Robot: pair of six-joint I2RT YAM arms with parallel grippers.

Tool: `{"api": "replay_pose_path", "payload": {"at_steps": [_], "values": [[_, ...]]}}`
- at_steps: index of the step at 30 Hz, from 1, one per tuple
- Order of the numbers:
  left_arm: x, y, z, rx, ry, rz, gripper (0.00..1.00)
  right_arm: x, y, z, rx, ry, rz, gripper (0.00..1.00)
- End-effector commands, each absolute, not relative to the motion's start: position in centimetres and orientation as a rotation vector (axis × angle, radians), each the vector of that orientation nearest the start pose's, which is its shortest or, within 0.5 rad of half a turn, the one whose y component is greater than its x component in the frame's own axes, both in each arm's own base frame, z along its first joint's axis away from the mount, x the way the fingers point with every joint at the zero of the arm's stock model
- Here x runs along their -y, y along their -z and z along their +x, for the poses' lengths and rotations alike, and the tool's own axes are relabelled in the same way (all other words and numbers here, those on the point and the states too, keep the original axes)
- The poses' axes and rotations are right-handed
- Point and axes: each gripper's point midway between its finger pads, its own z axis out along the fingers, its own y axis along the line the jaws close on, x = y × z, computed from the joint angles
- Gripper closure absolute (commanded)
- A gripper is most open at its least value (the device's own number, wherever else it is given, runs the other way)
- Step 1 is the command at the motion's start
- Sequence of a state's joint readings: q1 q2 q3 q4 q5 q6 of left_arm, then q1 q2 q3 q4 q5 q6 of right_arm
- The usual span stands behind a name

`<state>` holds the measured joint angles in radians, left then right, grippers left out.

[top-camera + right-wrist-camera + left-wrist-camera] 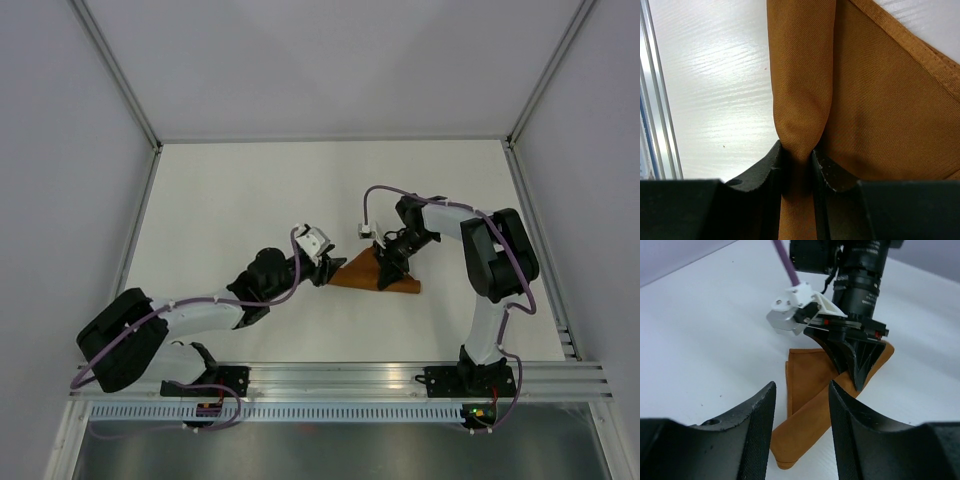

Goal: Fold the napkin, place the utensils inside, and roll it up
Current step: Roll the napkin with the utensil

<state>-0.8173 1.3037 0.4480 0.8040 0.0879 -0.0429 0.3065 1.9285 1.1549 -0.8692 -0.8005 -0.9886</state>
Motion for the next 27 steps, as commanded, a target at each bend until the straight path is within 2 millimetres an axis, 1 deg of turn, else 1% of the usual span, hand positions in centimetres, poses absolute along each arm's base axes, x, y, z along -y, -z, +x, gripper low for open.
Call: {"api": "replay_pose_path", "payload": {"at_steps": [1,2,3,4,5,6,7,8,9,11,12,14,15,16,18,19,21,23,26,27], "values": [[31.9,-16.9,27.0,-1.436,0.505,0.898,0.48,-16.2,2.2,23.5,-2.287,-1.078,-1.724,0.82],[32.4,-15.8,26.9,-1.433,0.465,0.969,0.47,-16.2,2.1,23.8,-2.285,-1.079,-1.722,0.82],[32.8,-15.4,27.0,-1.436,0.426,1.003,0.47,-16.2,2.3,23.7,-2.300,-1.092,-1.715,0.82],[34.2,-15.7,26.4,-1.390,0.398,1.078,0.46,-16.2,2.3,23.8,-2.301,-1.096,-1.713,0.82],[34.7,-13.8,26.1,-1.412,0.370,1.147,0.44,-16.2,2.4,24.0,-2.304,-1.102,-1.708,0.82],[35.6,-13.9,26.0,-1.390,0.358,1.182,0.42,-16.3,2.5,24.0,-2.309,-1.107,-1.705,0.82],[36.7,-13.1,25.1,-1.351,0.333,1.266,0.41,-16.3,2.5,24.1,-2.310,-1.110,-1.702,0.82],[37.1,-11.2,24.8,-1.368,0.309,1.335,0.40,-16.2,2.7,24.0,-2.319,-1.117,-1.699,0.82],[37.8,-10.9,24.6,-1.351,0.305,1.368,0.40,-16.2,2.8,24.0,-2.322,-1.119,-1.698,0.82],[38.6,-9.6,23.8,-1.316,0.286,1.453,0.39,-16.1,3.0,24.1,-2.332,-1.113,-1.697,0.82],[39.0,-8.4,23.8,-1.318,0.275,1.491,0.38,-16.2,3.0,24.1,-2.335,-1.118,-1.695,0.82],[39.4,-7.1,23.4,-1.296,0.254,1.559,0.37,-16.1,3.0,24.2,-2.340,-1.113,-1.692,0.82],[39.5,-6.1,23.3,-1.299,0.248,1.589,0.37,-16.1,3.0,24.2,-2.341,-1.111,-1.691,0.82],[39.5,-5.6,23.3,-1.286,0.235,1.612,0.34,-16.1,3.0,24.2,-2.341,-1.108,-1.692,0.82],[39.7,-5.1,23.6,-1.283,0.212,1.626,0.33,-16.0,3.1,24.2,-2.346,-1.109,-1.693,0.82],[39.6,-4.3,23.7,-1.292,0.195,1.641,0.33,-16.1,3.1,24.3,-2.341,-1.107,-1.692,0.82],[39.6,-3.8,24.1,-1.293,0.167,1.650,0.33,-16.1,3.2,24.2,-2.349,-1.113,-1.689,0.82],[39.2,-2.7,24.0,-1.305,0.153,1.676,0.33,-16.1,3.2,24.2,-2.352,-1.115,-1.689,0.82],[39.0,-1.8,23.9,-1.325,0.151,1.699,0.36,-16.0,3.2,24.3,-2.350,-1.113,-1.688,0.82],[39.0,-1.7,23.8,-1.330,0.152,1.709,0.40,-16.0,3.1,24.4,-2.352,-1.111,-1.683,0.82]]}}
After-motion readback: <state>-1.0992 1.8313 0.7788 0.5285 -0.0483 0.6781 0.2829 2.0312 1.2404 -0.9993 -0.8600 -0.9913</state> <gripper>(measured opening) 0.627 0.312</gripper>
